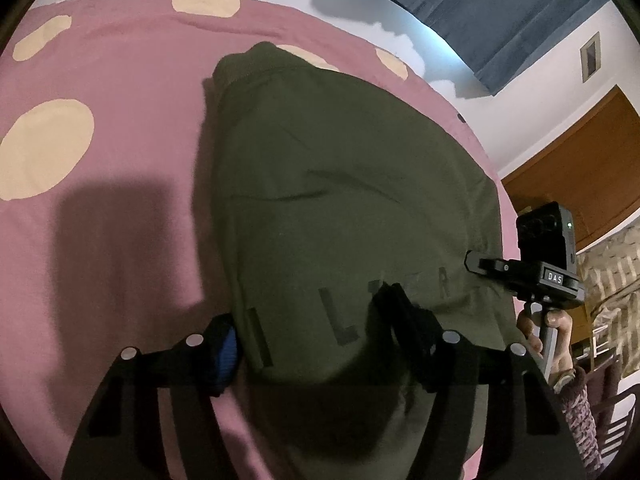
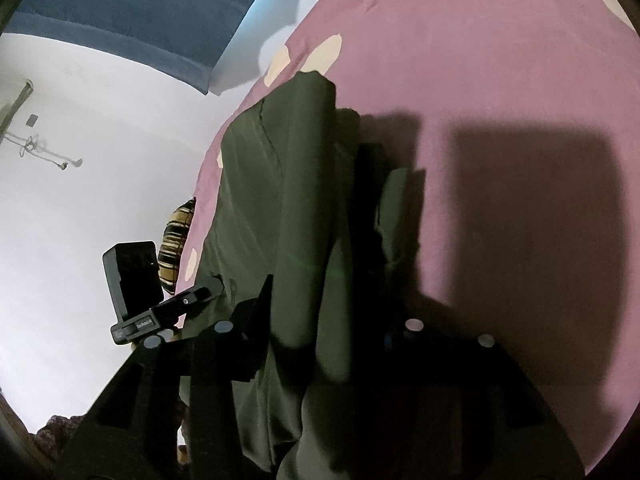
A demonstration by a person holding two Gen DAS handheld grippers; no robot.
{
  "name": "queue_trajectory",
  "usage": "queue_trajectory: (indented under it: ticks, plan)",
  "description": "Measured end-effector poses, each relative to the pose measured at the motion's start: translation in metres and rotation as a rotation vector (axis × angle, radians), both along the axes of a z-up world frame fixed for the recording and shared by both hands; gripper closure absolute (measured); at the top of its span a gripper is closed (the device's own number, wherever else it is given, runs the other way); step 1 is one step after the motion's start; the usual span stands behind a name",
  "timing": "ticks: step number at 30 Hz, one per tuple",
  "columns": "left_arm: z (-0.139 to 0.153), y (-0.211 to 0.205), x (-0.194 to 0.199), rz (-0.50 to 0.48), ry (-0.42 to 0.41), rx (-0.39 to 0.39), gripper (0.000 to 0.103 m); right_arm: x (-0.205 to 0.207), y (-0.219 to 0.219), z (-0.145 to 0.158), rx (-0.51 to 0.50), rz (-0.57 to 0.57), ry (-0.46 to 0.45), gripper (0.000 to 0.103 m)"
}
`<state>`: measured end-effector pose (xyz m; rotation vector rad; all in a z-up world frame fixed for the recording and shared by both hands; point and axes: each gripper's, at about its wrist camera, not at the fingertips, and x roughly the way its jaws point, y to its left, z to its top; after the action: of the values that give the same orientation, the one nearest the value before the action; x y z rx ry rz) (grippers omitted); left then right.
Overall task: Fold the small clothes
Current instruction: 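Grasp the folded bundle edge with the left gripper while the right gripper holds it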
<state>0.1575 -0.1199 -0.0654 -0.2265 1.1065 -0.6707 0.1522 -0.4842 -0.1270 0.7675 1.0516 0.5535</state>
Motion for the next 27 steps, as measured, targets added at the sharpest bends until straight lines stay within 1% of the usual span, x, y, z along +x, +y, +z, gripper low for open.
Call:
queue_trajectory:
  ticks: [5, 12, 16, 20, 22, 27]
  plan:
    - [0.001, -0.001, 0.0, -0.005, -0.014, 0.002, 0.04, -0.001, 0.001, 0.002, 0.001, -0.014, -0.01, 0.064]
    - [0.004, 0.002, 0.0, -0.023, -0.035, -0.034, 0.048, -0.008, 0.004, 0.012, 0.013, -0.04, -0.04, 0.073]
    - [0.009, 0.004, -0.007, -0.043, -0.069, -0.046, 0.051, -0.018, 0.012, 0.023, 0.003, -0.059, -0.068, 0.076]
    - [0.011, 0.009, -0.013, -0.057, -0.067, -0.063, 0.053, -0.03, 0.019, 0.03, -0.002, -0.063, -0.085, 0.077]
    - [0.012, 0.005, -0.012, -0.058, -0.074, -0.061, 0.054, -0.033, 0.024, 0.032, -0.013, -0.066, -0.092, 0.077]
    - [0.017, 0.012, -0.013, -0.043, -0.098, -0.054, 0.055, -0.025, 0.035, 0.037, -0.015, -0.056, -0.106, 0.077]
